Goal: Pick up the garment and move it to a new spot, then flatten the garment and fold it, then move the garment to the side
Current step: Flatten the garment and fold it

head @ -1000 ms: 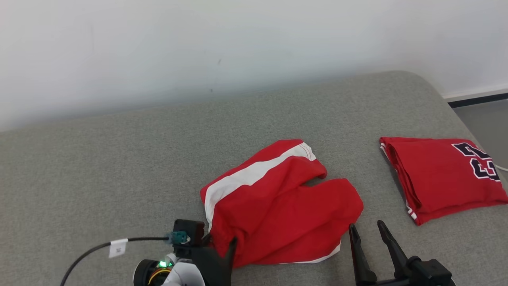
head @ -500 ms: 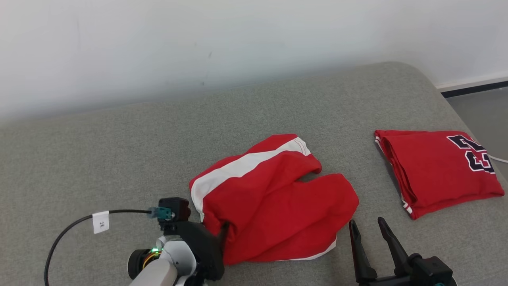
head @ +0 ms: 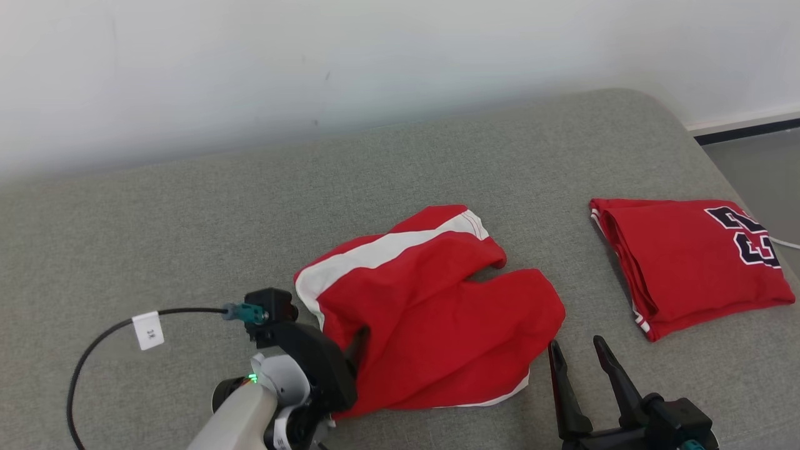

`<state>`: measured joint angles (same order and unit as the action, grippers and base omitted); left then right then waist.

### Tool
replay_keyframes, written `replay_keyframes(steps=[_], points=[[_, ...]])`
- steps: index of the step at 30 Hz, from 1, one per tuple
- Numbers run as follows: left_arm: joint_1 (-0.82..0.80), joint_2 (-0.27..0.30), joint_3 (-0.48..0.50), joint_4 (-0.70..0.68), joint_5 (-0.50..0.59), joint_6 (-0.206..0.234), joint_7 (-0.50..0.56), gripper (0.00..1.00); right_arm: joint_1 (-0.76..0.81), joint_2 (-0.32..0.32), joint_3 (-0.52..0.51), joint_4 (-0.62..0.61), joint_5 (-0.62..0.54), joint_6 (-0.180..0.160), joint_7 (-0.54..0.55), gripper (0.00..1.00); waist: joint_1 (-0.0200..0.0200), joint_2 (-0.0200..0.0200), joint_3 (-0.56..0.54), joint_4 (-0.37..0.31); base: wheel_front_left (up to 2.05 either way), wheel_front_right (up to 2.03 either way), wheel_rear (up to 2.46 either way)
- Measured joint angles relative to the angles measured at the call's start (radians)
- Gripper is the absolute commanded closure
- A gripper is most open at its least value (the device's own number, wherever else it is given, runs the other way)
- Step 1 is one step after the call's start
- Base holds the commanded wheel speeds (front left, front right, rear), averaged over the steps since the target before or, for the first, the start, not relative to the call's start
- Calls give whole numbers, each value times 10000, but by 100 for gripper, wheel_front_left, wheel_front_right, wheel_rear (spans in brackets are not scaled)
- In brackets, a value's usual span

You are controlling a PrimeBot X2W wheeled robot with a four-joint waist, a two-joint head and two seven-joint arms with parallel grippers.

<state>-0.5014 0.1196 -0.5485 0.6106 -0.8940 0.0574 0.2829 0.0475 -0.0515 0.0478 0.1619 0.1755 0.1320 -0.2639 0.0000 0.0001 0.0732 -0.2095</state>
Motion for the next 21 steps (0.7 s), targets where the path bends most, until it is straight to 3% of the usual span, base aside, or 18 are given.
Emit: replay_keyframes(steps=[6, 7, 8, 16, 21], points=[[-358, -288, 763, 334, -1035, -293, -100, 0, -119, 2, 90, 15, 6, 0, 0, 0, 0, 0, 79, -78, 0, 0, 0], [-482, -362, 1001, 416, -1281, -399, -221, 55, -142, 2, 84, 13, 13, 0, 0, 0, 0, 0, 93, -127, 0, 0, 0], [-559, -368, 1074, 430, -1336, -403, -412, 100, -156, 2, 69, 12, 19, 0, 0, 0, 0, 0, 100, -148, 0, 0, 0], [-1499, 299, 520, 633, 619, -299, -2713, 100, -162, 0, 29, 36, 42, 0, 0, 0, 0, 0, 94, -183, 0, 0, 0], [-2847, 295, -157, 796, 1927, -408, -3992, 100, -253, 0, 209, 104, 61, 0, 0, 0, 0, 0, 11, -256, 0, 0, 0]])
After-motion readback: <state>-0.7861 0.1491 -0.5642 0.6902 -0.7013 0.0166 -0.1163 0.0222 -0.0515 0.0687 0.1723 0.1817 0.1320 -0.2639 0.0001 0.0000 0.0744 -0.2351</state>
